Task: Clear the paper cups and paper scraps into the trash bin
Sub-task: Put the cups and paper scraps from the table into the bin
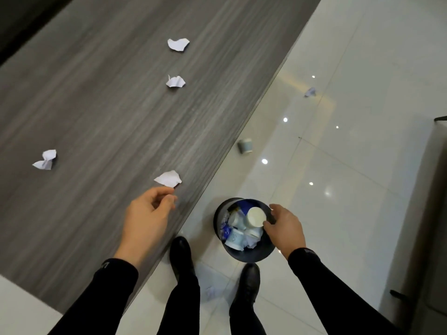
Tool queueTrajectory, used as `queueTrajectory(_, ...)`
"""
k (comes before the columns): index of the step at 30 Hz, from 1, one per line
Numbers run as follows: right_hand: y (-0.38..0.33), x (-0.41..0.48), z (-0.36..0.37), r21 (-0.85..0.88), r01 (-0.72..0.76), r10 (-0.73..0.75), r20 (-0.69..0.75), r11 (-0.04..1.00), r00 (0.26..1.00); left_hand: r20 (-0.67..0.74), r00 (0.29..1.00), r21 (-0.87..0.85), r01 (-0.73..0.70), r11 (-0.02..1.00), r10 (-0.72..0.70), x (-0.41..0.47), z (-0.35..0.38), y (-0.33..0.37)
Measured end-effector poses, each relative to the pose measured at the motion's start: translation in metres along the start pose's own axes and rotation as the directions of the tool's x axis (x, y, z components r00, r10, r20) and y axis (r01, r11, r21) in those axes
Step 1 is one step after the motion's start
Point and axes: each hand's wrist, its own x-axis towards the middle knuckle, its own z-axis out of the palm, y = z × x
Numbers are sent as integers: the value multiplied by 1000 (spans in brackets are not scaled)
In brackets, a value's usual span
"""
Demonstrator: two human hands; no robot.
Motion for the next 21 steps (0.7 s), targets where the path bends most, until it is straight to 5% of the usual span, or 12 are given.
queueTrajectory(9, -146, -2, 25, 103, 358, -364, 51, 928, 930, -139, 989, -15, 40, 999, -41, 5, -74, -26)
queueTrajectory(14, -222, -1, 70, -80, 465, -456, 111, 882, 883, -232, 968, -74, 82, 994, -98, 8, -124, -54)
queueTrajectory(21, -226, 23, 104, -318, 499, -461, 190, 806, 867, -298, 942, -132, 119, 984, -154, 14, -162, -88)
